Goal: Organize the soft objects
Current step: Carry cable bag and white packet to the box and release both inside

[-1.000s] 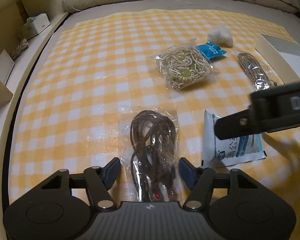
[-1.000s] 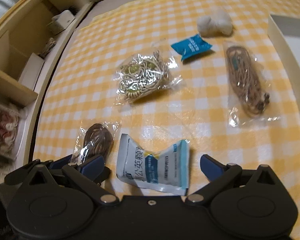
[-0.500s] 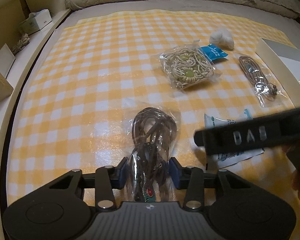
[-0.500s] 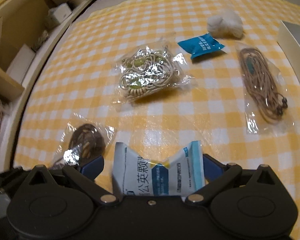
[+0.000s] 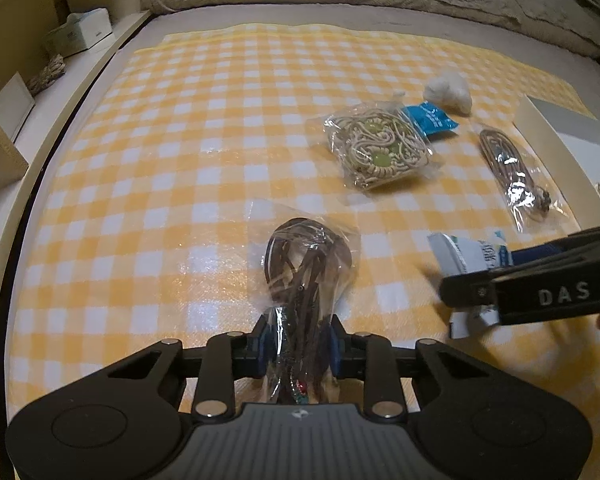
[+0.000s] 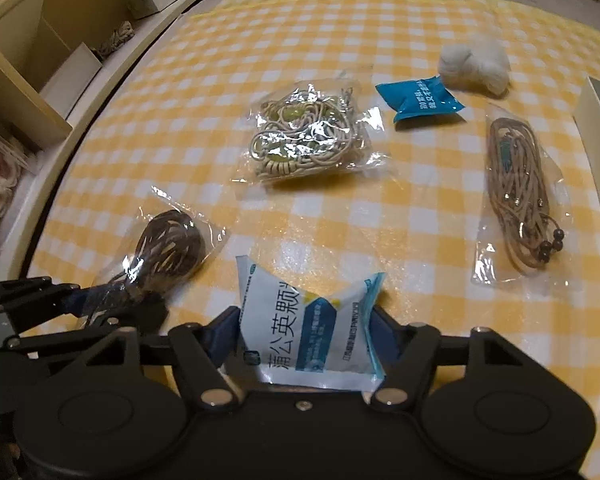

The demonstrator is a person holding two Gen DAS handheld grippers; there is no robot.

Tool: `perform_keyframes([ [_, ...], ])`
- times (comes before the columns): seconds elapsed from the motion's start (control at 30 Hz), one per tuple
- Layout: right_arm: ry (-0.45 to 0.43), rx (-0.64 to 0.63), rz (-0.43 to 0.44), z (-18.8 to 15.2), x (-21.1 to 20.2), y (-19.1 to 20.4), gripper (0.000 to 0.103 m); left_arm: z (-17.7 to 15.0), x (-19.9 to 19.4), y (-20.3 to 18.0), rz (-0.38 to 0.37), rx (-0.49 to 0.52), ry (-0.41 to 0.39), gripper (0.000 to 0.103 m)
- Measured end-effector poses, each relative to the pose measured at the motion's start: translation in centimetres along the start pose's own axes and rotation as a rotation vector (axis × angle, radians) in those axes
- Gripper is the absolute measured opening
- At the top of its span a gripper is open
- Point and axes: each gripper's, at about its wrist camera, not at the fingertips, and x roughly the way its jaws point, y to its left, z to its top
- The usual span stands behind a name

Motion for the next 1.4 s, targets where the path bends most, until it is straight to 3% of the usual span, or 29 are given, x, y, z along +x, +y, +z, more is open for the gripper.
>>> perform_keyframes([
  [0.33,-0.033,-0.049,0.002,-0.3,-2.7,-1.5,0.066,1.8,-1.7,-1.8,-0.036,-0.01,-0.062,0.028],
  [0.63,-0.128,-0.064,0.016,0.4,-7.2,-4.0,0.066,5.4,-4.4,-5.0,-0.079,-0.055,-0.203,0.027],
  [1.1,-0.323,-0.039,-0.007,0.8,-15.6,-11.4,0.066,9.8,-6.5,-12.1,-0.216,-0.087,-0.329,0.026],
  [1.4,-0.421,0.007,-0.044,0.5,-19.9,-16.8,0.066,13.8,-6.3,-17.5,-0.277,-0.06,-0.343,0.026],
])
